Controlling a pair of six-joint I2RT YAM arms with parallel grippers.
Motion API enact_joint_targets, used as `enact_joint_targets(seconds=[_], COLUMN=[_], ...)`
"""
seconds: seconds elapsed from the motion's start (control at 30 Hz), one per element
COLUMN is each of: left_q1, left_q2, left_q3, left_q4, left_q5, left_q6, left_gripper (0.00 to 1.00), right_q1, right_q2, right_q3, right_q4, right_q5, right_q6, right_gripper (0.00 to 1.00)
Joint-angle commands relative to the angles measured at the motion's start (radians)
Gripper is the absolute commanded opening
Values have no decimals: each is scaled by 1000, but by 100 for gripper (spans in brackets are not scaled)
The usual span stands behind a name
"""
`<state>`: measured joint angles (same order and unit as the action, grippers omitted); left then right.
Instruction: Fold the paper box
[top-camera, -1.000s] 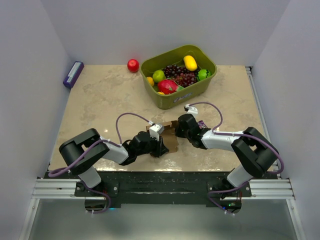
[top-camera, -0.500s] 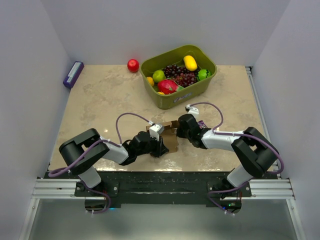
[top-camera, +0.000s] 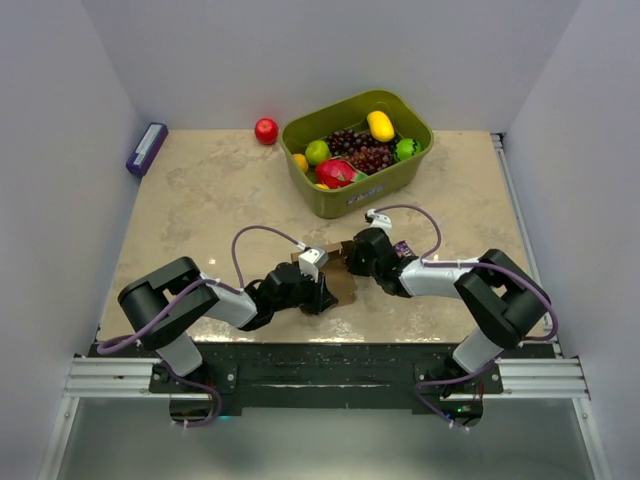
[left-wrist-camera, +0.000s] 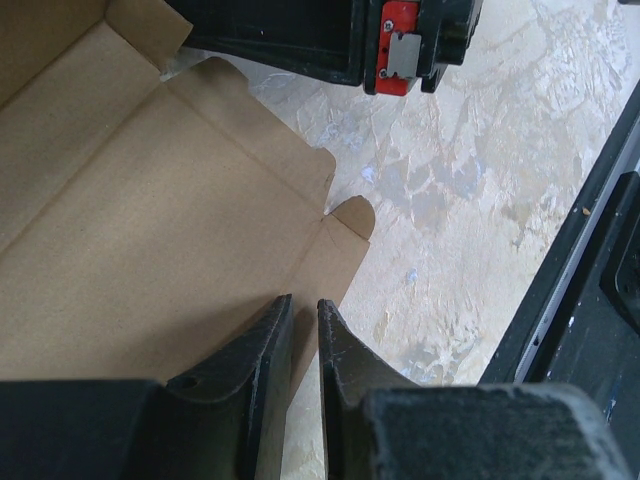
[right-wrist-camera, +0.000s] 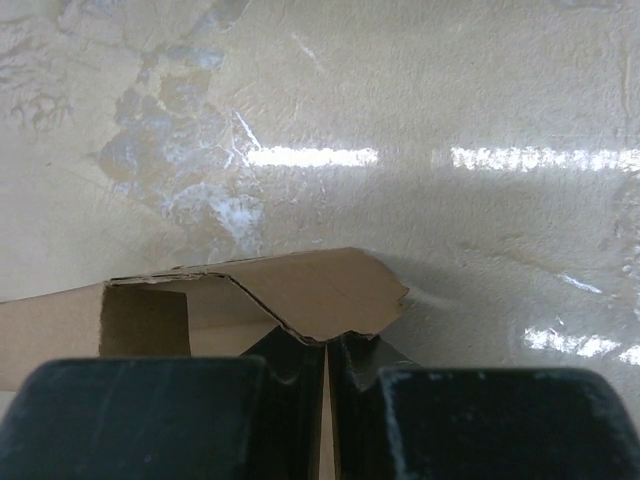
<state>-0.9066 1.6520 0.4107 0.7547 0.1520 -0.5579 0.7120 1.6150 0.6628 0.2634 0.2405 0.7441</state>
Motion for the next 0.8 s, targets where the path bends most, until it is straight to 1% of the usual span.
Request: enact_joint_targets(seconds=[0.0,0.4,0.67,0.77], left_q1=[-8,-8,-8,-8], left_q2=[26,38,34,34], left_q3=[7,13,11,10], left_q4=[-20,-15,-22,-22], left_q5=[4,12,11,12], left_q6=[0,-2,1,0], left_gripper=[21,21,21,21], right_q1=[-2,6,3,-2], right_q2=[-20,-4,-21,-53], right_q3=[15,9,14,6], right_q4=[72,112,63,53], right_q5=[-21,-37,-10,-6], right_q6=[-17,-23,-9,-26], right_gripper=[7,7,7,9])
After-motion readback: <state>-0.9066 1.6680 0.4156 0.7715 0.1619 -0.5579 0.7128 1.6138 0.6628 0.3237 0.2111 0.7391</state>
